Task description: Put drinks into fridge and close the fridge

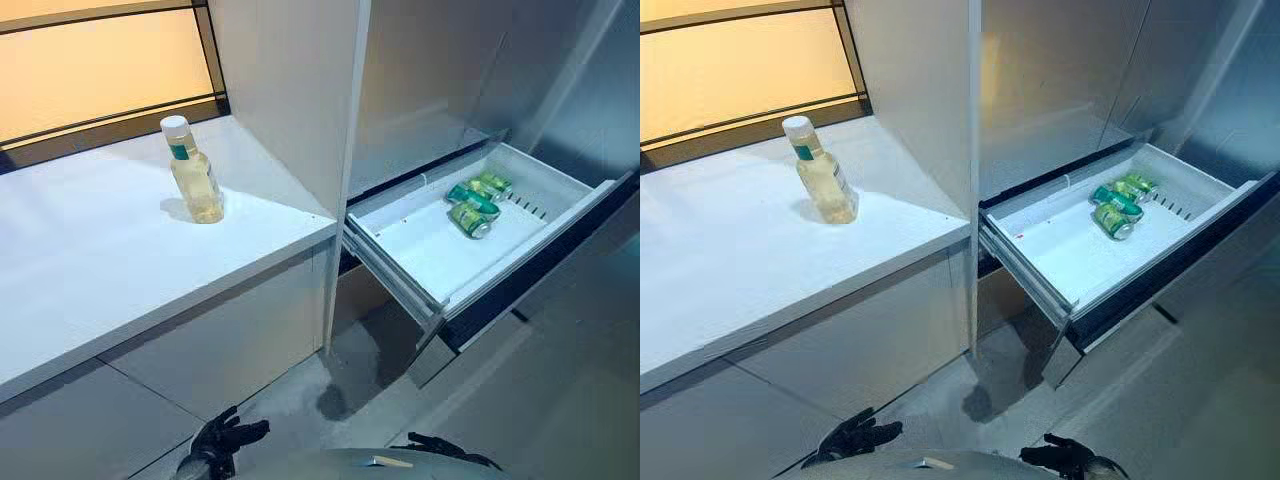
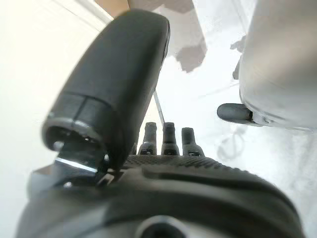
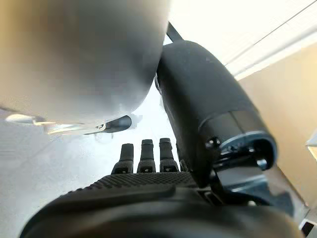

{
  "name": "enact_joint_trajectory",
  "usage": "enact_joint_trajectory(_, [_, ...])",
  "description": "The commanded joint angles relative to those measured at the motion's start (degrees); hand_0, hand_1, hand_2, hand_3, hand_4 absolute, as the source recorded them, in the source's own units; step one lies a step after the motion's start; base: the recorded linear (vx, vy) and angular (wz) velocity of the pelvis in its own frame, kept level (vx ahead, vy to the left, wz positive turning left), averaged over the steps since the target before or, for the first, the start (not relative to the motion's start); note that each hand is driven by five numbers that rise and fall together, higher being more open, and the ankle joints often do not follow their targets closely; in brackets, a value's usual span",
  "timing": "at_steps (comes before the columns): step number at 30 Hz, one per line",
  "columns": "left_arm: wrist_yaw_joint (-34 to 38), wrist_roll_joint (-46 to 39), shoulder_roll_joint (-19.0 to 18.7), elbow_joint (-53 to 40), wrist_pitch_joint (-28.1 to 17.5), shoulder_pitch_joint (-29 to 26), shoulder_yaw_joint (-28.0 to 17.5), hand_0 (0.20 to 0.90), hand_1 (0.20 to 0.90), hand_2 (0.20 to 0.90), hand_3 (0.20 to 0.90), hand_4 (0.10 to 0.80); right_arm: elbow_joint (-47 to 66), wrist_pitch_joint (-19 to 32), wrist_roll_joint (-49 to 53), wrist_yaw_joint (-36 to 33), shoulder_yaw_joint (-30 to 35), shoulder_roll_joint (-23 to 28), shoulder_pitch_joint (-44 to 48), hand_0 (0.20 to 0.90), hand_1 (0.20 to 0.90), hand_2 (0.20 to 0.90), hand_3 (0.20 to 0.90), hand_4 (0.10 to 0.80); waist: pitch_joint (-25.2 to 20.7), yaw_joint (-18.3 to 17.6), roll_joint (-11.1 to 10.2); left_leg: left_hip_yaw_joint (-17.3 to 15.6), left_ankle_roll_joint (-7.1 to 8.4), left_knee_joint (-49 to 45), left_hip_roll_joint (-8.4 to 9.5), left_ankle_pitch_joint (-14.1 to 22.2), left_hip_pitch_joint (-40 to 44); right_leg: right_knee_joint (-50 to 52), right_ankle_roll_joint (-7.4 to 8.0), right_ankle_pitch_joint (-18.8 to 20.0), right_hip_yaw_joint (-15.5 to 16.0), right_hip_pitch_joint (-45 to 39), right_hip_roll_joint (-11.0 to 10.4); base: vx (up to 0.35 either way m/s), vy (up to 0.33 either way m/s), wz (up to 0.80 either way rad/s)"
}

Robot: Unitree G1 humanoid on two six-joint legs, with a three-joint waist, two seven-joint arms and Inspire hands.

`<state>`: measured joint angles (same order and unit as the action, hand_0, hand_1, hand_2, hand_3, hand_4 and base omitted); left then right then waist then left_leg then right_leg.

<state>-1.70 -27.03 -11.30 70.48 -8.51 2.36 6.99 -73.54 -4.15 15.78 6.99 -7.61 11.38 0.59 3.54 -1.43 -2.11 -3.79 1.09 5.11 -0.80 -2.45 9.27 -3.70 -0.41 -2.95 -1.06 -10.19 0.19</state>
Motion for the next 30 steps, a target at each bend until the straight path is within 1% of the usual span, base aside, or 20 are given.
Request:
enact_joint_trajectory(1, [-1.07,0.31,0.4,-0.73,-1.68,-3.74,0.95,0.9,0.9,0.9,0.9,0.8,-1.09,-0.9,0.42,0.68,-1.06,1.13,0.61,0.9,0.9,0.9,0.9,0.8,0.33,0.19,0.65,2.28,-2.36,-1.25,2.88,6.27,-0.1,1.41,3.66,1.34,5.1,2.66,-0.43,0.0,0.0,0.0])
enact_joint_trajectory(5, [-1.38,-0.61,0.37,-1.53,-2.28,-3.55,1.04,0.9,0.9,0.9,0.9,0.8,-0.64,-1.01,0.09,0.76,-1.15,1.19,0.3,0.9,0.9,0.9,0.9,0.8,0.41,0.22,0.63,2.41,-2.27,-1.27,2.84,6.18,-0.19,1.45,3.74,1.38,5.15,2.7,-0.46,0.0,0.0,0.0])
enact_joint_trajectory(14, [-3.24,1.08,0.38,-2.0,-2.7,-3.73,1.72,0.9,0.9,0.9,0.9,0.8,-0.78,-0.76,-0.9,1.06,-1.65,1.16,-0.01,0.9,0.9,0.9,0.9,0.8,0.4,0.23,0.39,2.49,-2.25,-1.05,2.79,6.16,-0.2,1.14,3.82,1.47,5.11,2.67,-0.39,0.0,0.0,0.0])
enact_joint_trajectory(20, [-6.69,2.13,0.28,-2.99,-3.08,-3.89,2.96,0.9,0.9,0.9,0.9,0.8,-0.41,-1.21,-1.46,1.35,-1.97,1.26,0.1,0.9,0.9,0.9,0.9,0.8,0.32,0.23,0.34,2.48,-2.25,-1.0,2.78,6.1,-0.25,1.16,3.87,1.51,5.09,2.76,-0.36,0.0,0.0,0.0])
enact_joint_trajectory(24, [-9.19,4.79,0.34,-4.3,-5.18,-4.13,4.66,0.9,0.9,0.9,0.9,0.8,-0.35,-0.59,-1.49,2.23,-2.21,1.39,0.1,0.9,0.9,0.9,0.9,0.8,0.33,0.28,0.47,2.58,-2.09,-0.86,2.73,6.06,-0.19,1.08,3.94,1.46,5.33,2.63,-0.42,0.0,0.0,0.0])
enact_joint_trajectory(25, [-9.91,6.91,0.19,-5.48,-6.11,-4.36,6.07,0.9,0.9,0.9,0.9,0.8,0.0,-0.2,-1.25,2.68,-2.32,1.45,-0.04,0.9,0.9,0.9,0.9,0.8,0.36,0.33,0.53,2.72,-2.06,-0.87,2.76,5.99,-0.25,1.15,3.98,1.47,5.42,2.67,-0.47,0.0,0.0,0.0])
enact_joint_trajectory(27, [-10.54,9.95,0.02,-6.21,-7.46,-4.76,7.29,0.9,0.9,0.9,0.9,0.8,0.16,-0.31,-1.12,2.61,-2.43,1.48,0.05,0.9,0.9,0.9,0.9,0.8,0.41,0.36,0.57,2.87,-2.01,-0.9,2.81,5.99,-0.33,1.28,4.06,1.41,5.51,2.76,-0.53,0.0,0.0,0.0])
enact_joint_trajectory(30, [-11.08,16.18,-0.99,-9.16,-10.52,-5.83,11.94,0.9,0.9,0.9,0.9,0.8,0.81,-0.81,-0.82,2.52,-2.87,1.82,0.06,0.9,0.9,0.9,0.9,0.8,0.57,0.33,0.76,3.09,-1.94,-0.82,2.85,5.89,-0.45,1.47,4.25,1.45,5.69,2.9,-0.61,0.0,0.0,0.0])
